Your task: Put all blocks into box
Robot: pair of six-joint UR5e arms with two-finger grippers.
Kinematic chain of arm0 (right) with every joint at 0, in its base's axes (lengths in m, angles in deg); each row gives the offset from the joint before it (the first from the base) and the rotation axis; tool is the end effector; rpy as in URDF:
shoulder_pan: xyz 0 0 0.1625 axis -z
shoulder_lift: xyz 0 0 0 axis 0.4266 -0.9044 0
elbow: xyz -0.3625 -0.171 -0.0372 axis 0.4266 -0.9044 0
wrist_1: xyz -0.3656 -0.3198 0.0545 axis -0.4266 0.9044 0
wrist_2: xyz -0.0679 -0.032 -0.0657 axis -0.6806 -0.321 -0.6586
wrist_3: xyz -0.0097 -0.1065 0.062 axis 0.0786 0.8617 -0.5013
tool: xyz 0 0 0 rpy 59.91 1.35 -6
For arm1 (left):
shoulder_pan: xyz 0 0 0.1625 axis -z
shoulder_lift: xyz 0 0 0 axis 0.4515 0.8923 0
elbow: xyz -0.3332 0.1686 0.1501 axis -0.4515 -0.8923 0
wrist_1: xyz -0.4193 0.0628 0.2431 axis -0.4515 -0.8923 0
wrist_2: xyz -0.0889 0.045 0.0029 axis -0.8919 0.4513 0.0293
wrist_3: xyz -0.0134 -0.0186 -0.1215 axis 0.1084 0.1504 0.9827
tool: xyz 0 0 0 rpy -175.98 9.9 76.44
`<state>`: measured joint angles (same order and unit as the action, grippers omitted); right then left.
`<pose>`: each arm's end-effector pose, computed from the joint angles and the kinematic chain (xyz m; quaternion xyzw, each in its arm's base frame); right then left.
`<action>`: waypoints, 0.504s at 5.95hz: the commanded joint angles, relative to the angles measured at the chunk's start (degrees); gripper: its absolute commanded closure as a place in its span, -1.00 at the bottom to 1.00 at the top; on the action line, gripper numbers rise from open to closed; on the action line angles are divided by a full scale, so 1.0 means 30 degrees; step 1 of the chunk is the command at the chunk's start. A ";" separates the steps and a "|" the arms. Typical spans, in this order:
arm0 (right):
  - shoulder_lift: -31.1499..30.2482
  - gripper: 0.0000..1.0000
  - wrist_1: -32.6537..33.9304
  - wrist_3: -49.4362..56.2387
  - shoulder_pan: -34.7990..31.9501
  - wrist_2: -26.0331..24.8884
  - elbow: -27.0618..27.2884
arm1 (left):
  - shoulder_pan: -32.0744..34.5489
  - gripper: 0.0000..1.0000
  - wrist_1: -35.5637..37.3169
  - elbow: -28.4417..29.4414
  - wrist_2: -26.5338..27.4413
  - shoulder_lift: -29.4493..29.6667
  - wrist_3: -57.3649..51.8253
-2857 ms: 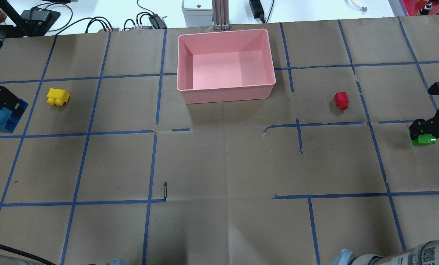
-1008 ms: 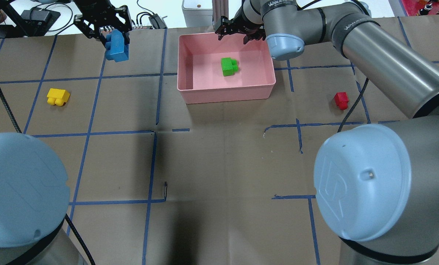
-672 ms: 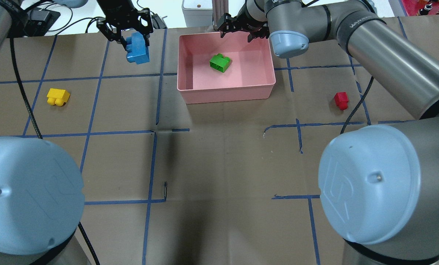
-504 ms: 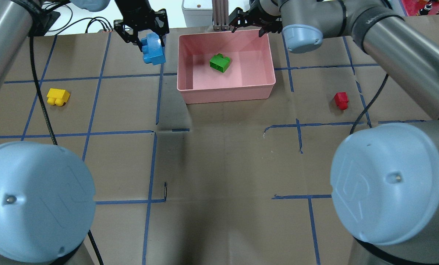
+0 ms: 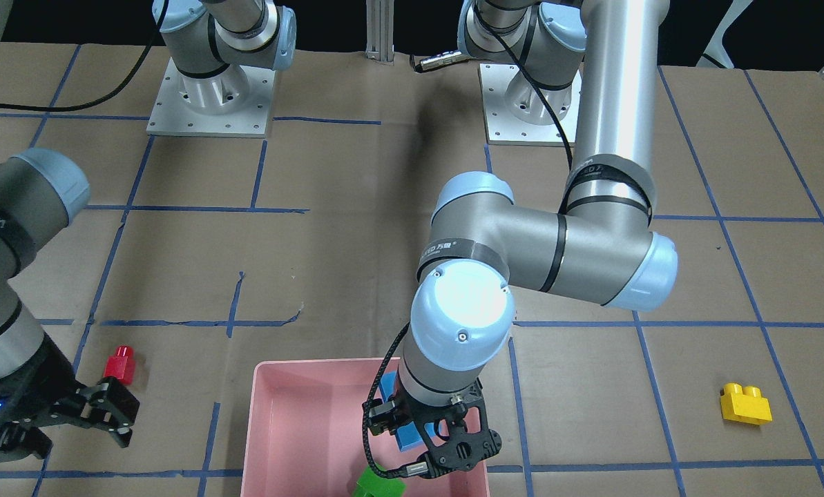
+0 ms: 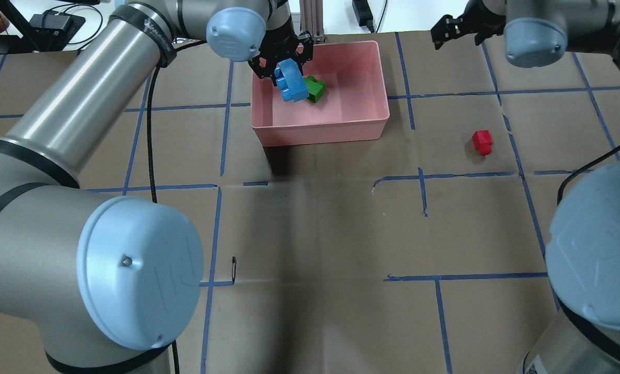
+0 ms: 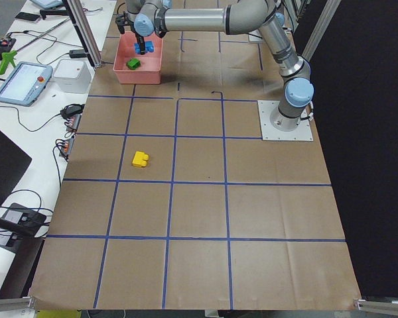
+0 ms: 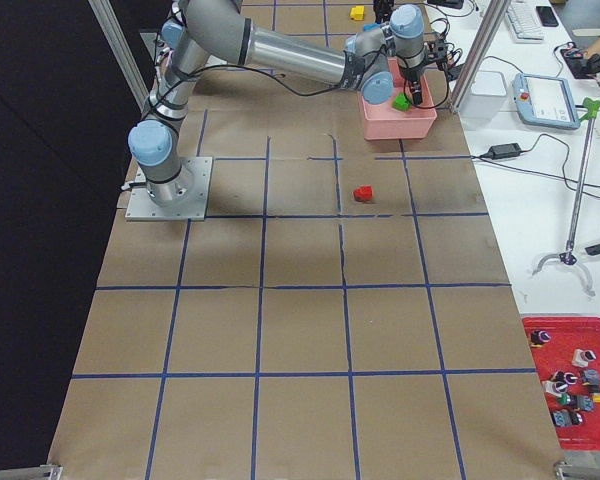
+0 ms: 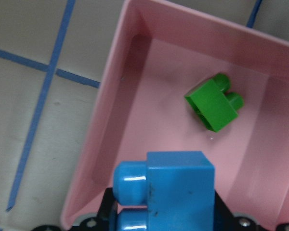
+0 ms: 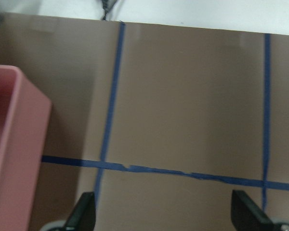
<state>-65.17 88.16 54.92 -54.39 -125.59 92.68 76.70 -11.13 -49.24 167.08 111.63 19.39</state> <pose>0.0046 -0.7902 0.2606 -0.0579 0.9825 -0.1764 0.0133 -0.3335 -0.7938 0.2447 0.1604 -0.9853 0.0428 0.0405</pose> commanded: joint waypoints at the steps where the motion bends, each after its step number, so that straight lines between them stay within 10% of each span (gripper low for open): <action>1: 0.1085 -0.99 0.1469 0.0950 0.1028 -0.1851 0.2316 | 0.0263 0.06 0.1855 -0.0020 0.0027 0.1279 0.0178; 2: 0.0771 -0.99 0.1619 0.0950 0.1205 -0.1972 0.4247 | 0.0292 -0.97 0.2122 -0.0078 -0.0117 0.1254 0.0178; 3: 0.0275 -0.99 0.1766 0.0950 0.1294 -0.2031 0.5600 | 0.0264 -0.98 0.2125 -0.0050 -0.0003 0.0934 0.0149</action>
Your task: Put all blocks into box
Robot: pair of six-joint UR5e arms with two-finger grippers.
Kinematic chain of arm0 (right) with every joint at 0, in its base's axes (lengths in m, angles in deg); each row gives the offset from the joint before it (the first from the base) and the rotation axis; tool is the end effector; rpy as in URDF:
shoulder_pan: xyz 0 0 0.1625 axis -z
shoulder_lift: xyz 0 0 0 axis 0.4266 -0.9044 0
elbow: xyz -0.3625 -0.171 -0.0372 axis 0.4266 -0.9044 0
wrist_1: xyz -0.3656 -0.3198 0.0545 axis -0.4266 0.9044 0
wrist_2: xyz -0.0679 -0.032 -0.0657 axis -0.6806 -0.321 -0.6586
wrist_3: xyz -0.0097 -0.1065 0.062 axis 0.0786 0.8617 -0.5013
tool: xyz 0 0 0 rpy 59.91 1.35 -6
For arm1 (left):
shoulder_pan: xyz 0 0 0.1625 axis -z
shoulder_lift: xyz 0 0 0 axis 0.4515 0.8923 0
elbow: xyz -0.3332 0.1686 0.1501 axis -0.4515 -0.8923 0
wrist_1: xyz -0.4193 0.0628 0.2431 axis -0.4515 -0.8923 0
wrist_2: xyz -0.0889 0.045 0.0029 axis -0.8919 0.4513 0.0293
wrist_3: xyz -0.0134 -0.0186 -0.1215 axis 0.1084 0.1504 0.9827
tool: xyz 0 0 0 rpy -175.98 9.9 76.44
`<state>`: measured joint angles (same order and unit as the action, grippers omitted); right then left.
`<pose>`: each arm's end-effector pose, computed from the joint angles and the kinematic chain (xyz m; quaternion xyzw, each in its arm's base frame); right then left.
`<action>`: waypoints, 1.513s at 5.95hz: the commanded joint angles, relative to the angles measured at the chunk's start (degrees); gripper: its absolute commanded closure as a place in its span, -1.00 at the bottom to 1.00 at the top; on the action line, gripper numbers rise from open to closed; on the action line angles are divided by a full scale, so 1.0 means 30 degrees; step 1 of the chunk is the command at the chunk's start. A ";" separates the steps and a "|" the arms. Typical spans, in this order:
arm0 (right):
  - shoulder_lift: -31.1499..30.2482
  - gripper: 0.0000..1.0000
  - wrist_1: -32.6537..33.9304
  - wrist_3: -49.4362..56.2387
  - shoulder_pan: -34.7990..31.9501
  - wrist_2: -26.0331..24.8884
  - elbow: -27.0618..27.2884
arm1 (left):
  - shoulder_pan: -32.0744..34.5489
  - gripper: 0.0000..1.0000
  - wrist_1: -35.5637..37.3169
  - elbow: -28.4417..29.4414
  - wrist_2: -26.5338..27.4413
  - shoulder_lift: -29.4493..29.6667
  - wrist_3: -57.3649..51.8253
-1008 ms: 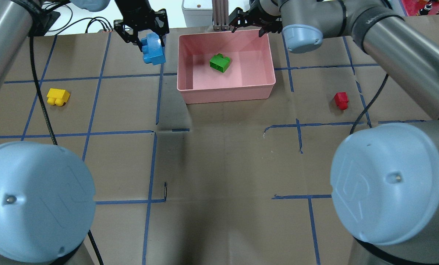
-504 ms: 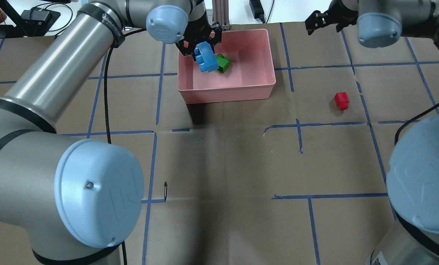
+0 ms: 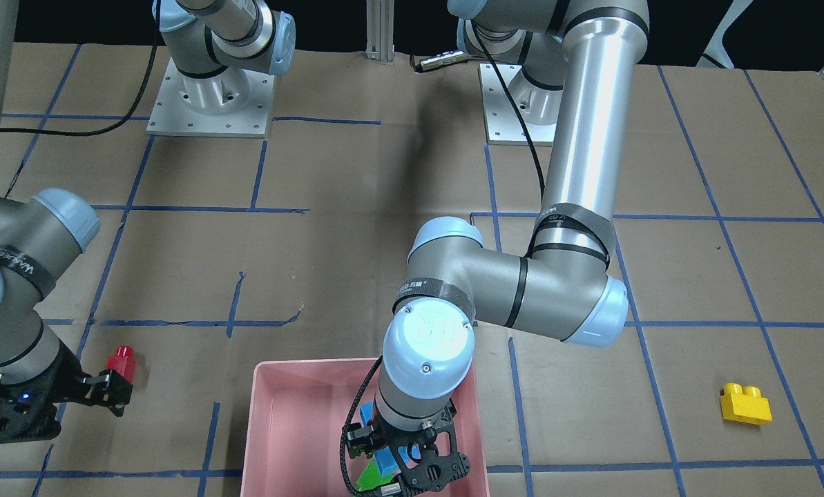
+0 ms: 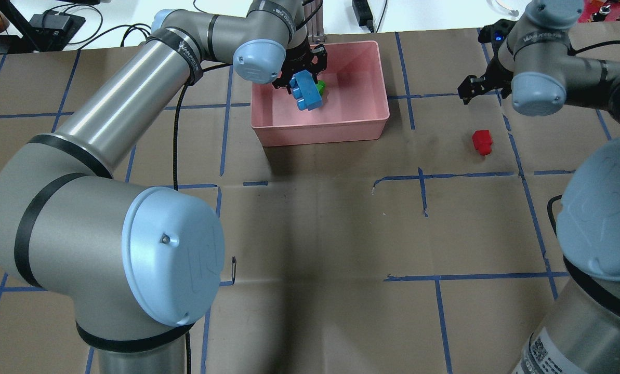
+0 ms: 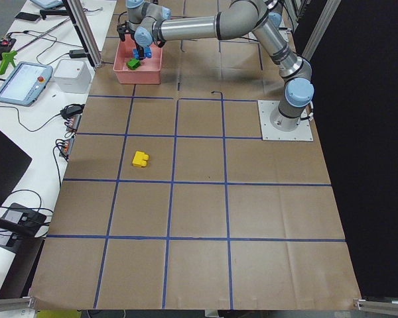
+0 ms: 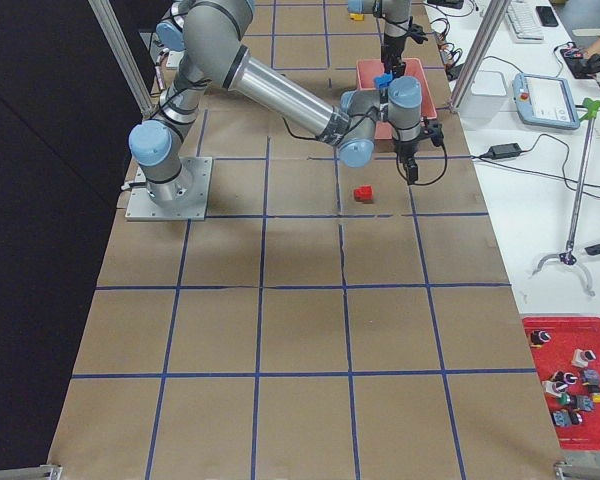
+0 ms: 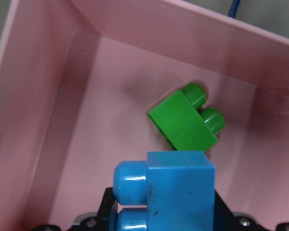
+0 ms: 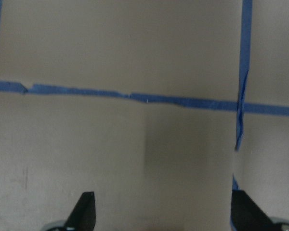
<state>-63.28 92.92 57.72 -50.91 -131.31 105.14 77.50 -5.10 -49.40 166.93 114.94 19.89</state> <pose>-0.0411 -0.7284 0.1280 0.0439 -0.9953 0.0837 0.0203 -0.3484 -0.8030 0.2057 0.1571 -0.9843 0.0623 0.0510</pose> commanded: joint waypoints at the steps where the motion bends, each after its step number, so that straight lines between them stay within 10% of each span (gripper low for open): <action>1: -0.0707 -0.99 0.0183 -0.0042 0.0103 -0.0384 0.2039 | -0.0063 -0.99 -0.0117 0.0032 0.0049 -0.1246 -0.0223; 6: -0.0742 -0.98 0.0211 -0.0159 0.0132 -0.0884 0.2807 | -0.4483 -0.99 -0.6969 -0.2735 0.0166 -0.8009 -0.8765; 8: -0.0828 0.84 -0.0050 -0.0277 0.0161 -0.0739 0.2806 | -0.7949 -0.98 -0.6742 -0.6398 0.0255 -1.0768 -1.4082; 9: -0.0944 0.91 -0.0023 -0.0248 0.0161 -0.0709 0.2835 | -1.0352 -0.98 -0.6625 -0.6558 0.0225 -1.0604 -1.7244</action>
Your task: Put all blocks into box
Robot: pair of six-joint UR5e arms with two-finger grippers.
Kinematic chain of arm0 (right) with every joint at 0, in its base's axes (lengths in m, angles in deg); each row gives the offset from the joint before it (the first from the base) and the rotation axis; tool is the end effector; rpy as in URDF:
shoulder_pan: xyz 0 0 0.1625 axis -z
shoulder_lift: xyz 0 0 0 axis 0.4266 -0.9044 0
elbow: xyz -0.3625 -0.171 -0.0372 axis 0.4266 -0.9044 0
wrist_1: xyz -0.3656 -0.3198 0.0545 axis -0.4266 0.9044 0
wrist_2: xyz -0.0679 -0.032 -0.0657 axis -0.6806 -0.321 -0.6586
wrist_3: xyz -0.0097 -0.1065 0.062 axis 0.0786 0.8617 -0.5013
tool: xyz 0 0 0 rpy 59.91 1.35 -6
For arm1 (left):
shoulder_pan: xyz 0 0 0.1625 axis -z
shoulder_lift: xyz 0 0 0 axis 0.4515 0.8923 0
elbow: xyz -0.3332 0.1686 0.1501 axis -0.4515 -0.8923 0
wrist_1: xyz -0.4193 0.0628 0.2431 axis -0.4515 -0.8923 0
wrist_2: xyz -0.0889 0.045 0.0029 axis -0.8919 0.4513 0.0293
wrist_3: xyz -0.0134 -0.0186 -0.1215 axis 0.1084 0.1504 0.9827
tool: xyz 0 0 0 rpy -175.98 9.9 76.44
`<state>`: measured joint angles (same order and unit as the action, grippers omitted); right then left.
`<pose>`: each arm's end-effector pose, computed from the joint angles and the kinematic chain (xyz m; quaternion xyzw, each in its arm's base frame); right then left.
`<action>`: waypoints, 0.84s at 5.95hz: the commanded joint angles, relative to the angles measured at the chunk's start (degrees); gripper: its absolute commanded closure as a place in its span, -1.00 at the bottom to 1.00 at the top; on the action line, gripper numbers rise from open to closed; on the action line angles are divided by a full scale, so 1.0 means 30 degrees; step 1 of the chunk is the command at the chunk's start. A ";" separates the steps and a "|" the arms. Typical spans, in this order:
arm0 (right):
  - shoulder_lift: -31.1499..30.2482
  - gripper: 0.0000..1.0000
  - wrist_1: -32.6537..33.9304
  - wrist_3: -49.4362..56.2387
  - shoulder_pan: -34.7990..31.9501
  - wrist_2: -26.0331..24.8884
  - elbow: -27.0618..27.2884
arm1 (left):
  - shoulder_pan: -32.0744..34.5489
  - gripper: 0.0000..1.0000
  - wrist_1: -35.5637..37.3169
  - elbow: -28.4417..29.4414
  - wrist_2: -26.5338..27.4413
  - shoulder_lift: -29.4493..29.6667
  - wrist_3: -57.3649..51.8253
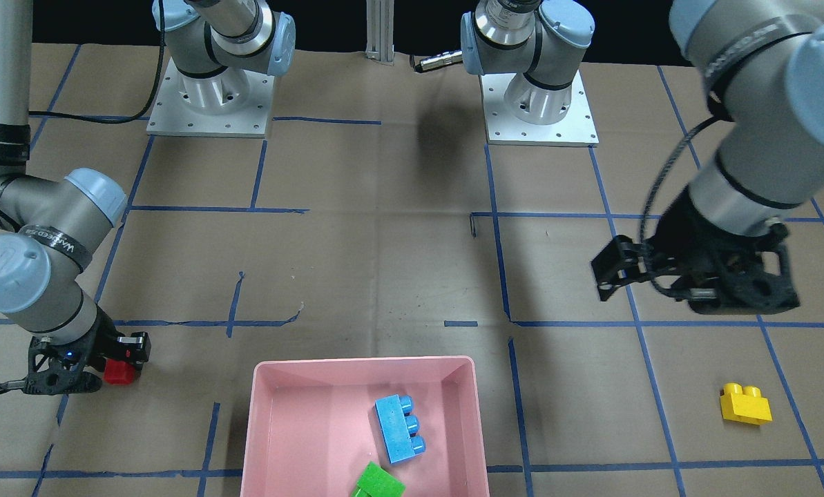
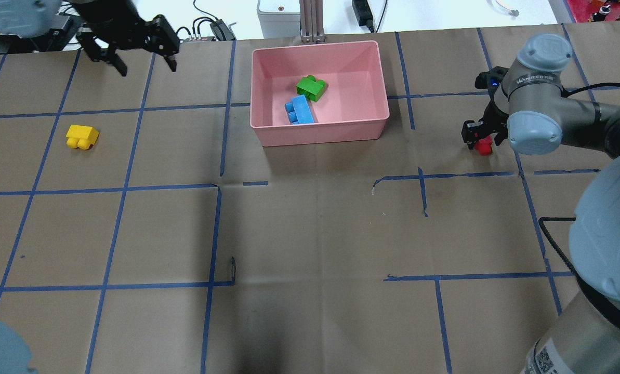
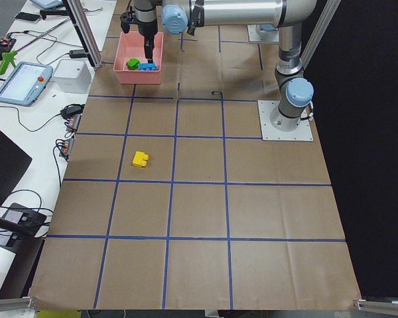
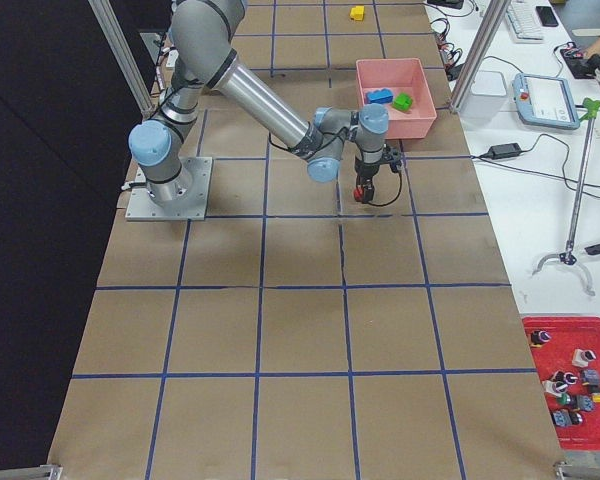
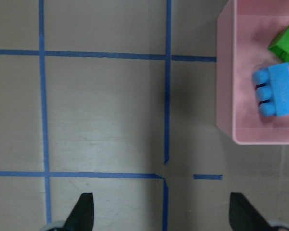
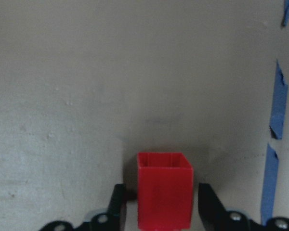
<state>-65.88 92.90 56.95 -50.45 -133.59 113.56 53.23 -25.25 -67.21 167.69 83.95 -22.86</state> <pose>-0.0378 -0.6721 0.0882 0.0324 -0.9987 0.0293 0.0250 -0.0171 -0.6969 0.4107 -0.0016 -0.9997 0.0191 0.0123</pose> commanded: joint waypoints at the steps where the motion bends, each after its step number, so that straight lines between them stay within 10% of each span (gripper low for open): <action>1: -0.0110 0.93 -0.0016 0.0010 0.0010 0.0078 -0.0001 | -0.4082 -0.99 0.0497 -0.0536 -0.0030 0.0192 -0.6245; 3: -0.1595 0.94 -0.2019 0.0010 -0.0164 -0.0127 -0.2356 | -0.6317 -0.98 0.2223 0.0368 -0.0030 0.2761 -1.5625; 5: -0.1403 0.94 -0.7725 -0.0193 -0.2085 0.0457 -0.8612 | -0.6473 -0.98 0.2845 0.1600 -0.0001 0.4322 -2.5010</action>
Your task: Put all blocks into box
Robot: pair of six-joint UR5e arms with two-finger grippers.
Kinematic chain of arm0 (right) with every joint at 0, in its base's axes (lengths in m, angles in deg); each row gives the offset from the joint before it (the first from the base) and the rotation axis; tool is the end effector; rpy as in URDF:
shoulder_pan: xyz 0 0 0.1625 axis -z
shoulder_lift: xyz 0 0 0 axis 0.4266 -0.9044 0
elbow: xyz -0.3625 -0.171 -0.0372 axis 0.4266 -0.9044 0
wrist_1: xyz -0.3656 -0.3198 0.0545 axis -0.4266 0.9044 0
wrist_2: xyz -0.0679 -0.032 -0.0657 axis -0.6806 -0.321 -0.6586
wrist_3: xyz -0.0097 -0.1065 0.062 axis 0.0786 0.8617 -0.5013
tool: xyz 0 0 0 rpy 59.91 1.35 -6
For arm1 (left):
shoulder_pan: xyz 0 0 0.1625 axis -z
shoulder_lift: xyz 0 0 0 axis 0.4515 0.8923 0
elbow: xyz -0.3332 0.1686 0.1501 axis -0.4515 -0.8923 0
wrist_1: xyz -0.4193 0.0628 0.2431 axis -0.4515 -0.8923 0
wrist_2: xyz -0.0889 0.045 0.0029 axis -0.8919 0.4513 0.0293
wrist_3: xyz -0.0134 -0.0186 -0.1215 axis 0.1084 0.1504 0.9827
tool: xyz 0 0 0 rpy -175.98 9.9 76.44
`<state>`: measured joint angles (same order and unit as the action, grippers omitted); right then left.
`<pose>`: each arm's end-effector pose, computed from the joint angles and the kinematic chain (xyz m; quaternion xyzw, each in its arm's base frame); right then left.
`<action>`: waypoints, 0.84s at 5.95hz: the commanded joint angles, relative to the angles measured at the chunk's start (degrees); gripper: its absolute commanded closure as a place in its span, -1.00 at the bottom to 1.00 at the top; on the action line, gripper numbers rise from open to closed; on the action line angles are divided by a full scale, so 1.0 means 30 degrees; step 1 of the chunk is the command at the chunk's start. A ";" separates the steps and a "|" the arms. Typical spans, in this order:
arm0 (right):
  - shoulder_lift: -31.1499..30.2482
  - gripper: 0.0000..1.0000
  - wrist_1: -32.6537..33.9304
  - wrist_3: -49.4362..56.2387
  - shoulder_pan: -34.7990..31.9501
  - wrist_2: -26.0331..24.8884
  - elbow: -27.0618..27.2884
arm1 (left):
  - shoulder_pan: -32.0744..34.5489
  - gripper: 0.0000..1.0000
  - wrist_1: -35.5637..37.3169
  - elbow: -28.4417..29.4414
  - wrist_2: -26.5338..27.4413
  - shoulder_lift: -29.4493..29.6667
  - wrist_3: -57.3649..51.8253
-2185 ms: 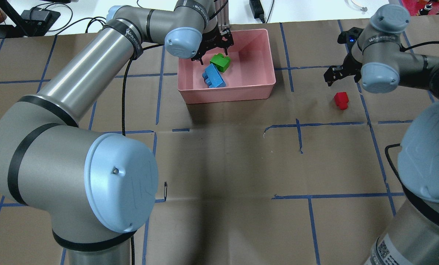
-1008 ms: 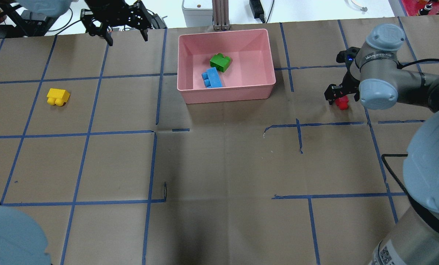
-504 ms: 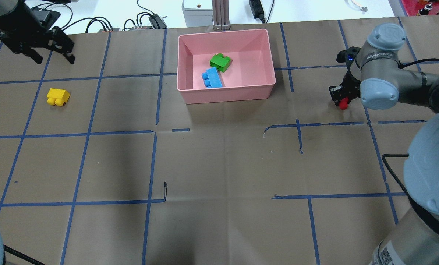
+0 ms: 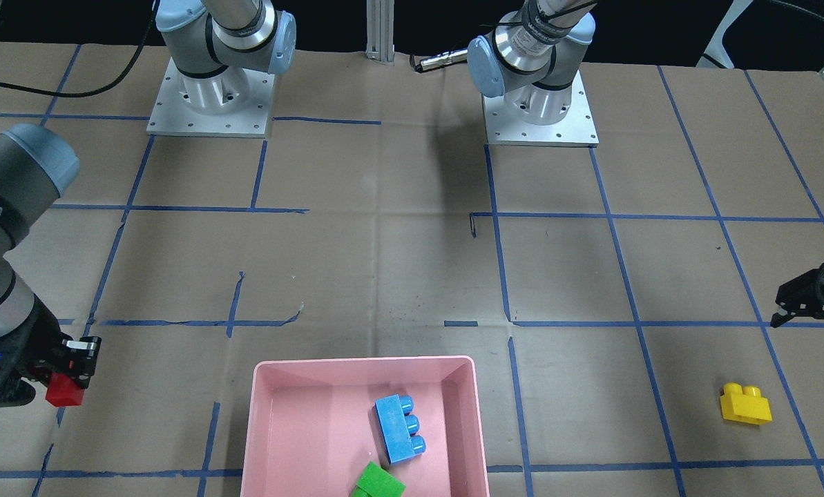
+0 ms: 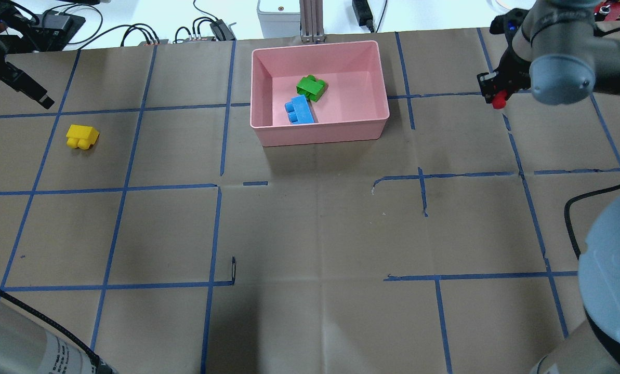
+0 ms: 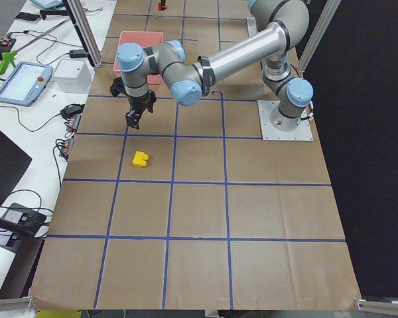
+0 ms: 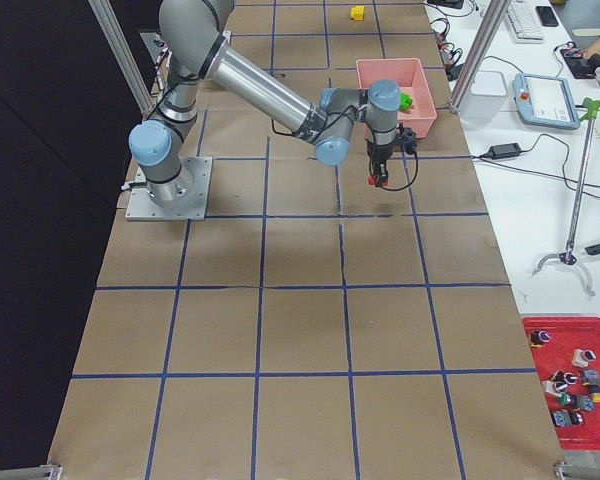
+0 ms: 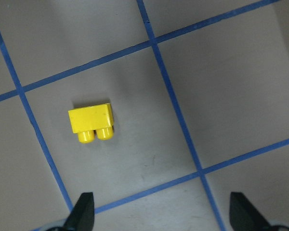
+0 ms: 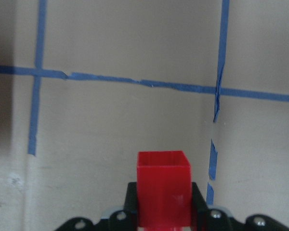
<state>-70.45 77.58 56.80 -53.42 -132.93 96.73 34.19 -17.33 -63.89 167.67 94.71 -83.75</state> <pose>-0.0155 -0.7434 0.2656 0.0564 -0.9945 0.0827 0.0319 0.2426 -0.7212 0.3236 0.3586 0.9331 -0.0253 0.0060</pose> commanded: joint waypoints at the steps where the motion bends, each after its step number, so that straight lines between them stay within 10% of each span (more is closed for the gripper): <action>1: 0.0996 0.92 -0.2905 -0.2232 -0.2791 0.1140 -0.4977 | -0.0158 -0.98 0.0175 0.0468 -0.0023 0.1030 -0.8994; 5: 0.7934 0.89 -0.0309 -1.2686 -0.8833 0.1354 -1.0291 | -0.1270 -0.97 0.2852 -0.0611 -0.0287 0.4102 -1.7094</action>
<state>-51.32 74.03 25.80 -76.53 -129.04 68.80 31.20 -12.72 -64.62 166.98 104.79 -133.74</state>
